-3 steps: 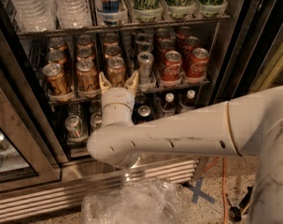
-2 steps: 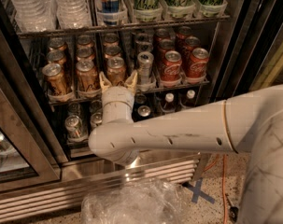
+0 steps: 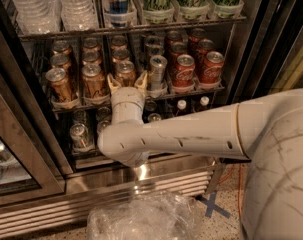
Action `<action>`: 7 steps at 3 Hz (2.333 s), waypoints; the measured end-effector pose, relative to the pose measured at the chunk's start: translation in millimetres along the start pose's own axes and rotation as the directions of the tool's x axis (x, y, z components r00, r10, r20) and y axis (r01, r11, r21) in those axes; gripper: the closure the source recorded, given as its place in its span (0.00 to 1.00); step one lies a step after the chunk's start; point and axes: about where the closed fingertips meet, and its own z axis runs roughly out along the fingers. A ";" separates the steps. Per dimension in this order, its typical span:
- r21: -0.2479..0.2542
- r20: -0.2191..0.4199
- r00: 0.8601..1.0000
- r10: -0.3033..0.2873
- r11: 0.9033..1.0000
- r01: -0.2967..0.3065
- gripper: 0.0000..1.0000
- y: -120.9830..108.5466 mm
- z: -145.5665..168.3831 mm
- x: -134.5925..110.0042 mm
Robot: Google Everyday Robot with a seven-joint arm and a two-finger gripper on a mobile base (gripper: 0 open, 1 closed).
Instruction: Pick orange can from middle shelf of fridge
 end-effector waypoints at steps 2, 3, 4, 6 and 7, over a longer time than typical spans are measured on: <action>0.015 -0.001 1.000 -0.002 1.000 0.002 0.69 -5.6 7.3 0.4; 0.015 -0.001 1.000 -0.002 1.000 0.002 0.93 -5.6 7.3 0.4; 0.015 -0.001 1.000 -0.002 1.000 0.002 1.00 -3.9 7.3 -0.5; 0.011 0.062 0.998 -0.031 0.999 0.030 1.00 -11.0 0.5 -44.0; -0.042 0.069 0.998 -0.010 0.999 0.013 1.00 -3.4 -17.7 -66.6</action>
Offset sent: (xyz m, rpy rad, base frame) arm 0.0065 -0.0051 0.0005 -0.0006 0.0006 -0.0133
